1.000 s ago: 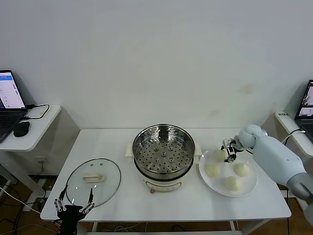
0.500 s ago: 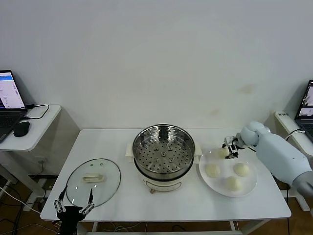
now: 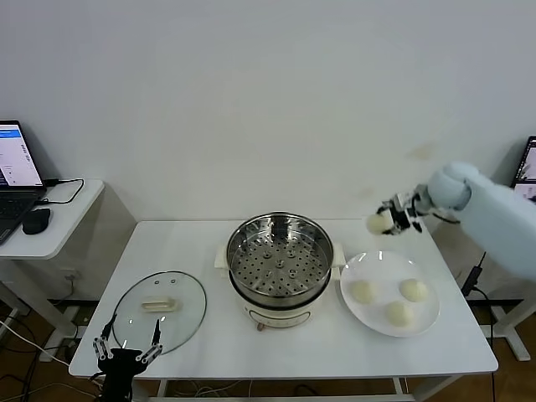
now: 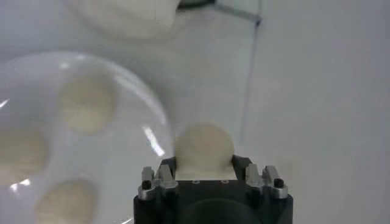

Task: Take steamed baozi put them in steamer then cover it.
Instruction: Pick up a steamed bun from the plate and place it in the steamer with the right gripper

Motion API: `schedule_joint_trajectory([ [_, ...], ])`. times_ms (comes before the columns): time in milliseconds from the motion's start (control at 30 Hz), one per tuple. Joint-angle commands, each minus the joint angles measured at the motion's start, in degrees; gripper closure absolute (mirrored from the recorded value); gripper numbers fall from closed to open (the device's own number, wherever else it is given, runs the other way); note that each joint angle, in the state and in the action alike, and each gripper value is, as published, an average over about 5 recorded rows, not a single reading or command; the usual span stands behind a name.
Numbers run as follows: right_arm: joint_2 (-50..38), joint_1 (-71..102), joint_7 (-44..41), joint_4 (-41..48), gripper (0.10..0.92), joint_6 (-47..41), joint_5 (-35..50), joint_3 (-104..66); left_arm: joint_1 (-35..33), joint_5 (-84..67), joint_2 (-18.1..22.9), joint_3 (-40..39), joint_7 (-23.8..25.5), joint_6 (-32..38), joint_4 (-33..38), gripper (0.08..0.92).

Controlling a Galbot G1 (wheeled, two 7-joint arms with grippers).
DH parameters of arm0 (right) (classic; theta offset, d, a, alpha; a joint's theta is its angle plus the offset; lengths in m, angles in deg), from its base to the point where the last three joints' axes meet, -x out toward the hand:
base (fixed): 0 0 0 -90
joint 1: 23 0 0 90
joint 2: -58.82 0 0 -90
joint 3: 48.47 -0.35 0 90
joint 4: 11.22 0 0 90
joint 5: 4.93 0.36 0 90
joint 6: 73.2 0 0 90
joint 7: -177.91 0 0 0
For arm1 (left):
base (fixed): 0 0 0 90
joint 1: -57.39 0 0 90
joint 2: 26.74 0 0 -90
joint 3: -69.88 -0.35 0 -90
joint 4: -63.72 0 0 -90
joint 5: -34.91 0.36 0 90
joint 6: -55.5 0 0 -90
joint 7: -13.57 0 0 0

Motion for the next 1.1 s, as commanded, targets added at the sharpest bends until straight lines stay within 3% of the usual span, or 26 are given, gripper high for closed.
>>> schedule_joint_trajectory([
  [33,7.8,-14.4,1.3,-3.3,0.445,2.7,12.5,13.3,0.2,-0.2,-0.3,-0.1,0.0,-0.1,-0.1,0.177],
  [233,16.3,-13.2,2.4,-1.7,0.441,9.6,12.3,18.7,1.1,-0.7,-0.2,0.2,0.1,-0.3,-0.4,0.177],
  [533,26.9,-8.0,4.5,4.2,0.44,21.8,-5.6,21.1,1.4,-1.5,-0.1,1.9,0.4,-0.6,-0.6,0.177],
  [1100,31.2,-0.4,9.1,15.4,0.44,33.2,-25.0,18.6,0.7,-2.2,0.2,3.4,0.4,-0.6,-0.3,0.177],
])
